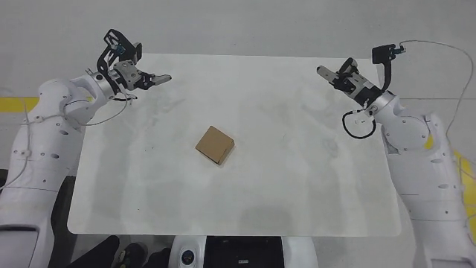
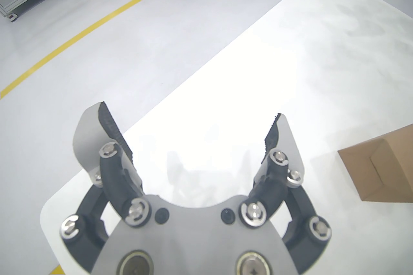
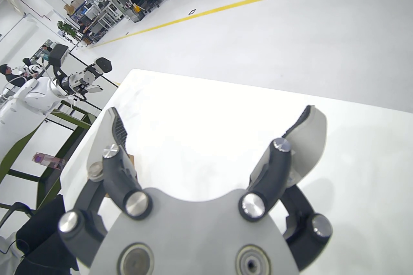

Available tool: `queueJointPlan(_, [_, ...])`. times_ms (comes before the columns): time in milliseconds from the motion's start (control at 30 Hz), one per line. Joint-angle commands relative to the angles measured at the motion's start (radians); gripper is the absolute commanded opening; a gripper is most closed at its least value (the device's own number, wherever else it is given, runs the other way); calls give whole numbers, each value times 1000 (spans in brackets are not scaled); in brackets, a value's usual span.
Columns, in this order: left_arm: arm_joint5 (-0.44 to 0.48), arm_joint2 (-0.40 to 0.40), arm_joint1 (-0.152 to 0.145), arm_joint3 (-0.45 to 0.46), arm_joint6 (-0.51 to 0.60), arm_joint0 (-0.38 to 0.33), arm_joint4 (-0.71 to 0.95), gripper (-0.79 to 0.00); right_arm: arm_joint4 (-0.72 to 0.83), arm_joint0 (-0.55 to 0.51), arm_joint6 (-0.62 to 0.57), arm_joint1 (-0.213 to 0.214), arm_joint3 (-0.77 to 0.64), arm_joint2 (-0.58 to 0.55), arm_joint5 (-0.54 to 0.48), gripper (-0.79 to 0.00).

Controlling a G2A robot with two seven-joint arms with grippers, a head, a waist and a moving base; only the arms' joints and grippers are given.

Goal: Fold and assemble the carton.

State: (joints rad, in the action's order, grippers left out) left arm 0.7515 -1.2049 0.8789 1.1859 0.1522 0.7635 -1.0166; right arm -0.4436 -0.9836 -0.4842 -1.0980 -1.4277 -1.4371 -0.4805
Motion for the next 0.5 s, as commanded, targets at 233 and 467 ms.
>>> queueJointPlan(233, [-4, -15, -3, -3, 1, 8, -3, 0, -3, 6, 6, 1, 5, -3, 1, 0])
queueJointPlan(467, [-4, -15, -3, -3, 1, 8, -3, -1, -3, 6, 6, 1, 5, -3, 1, 0])
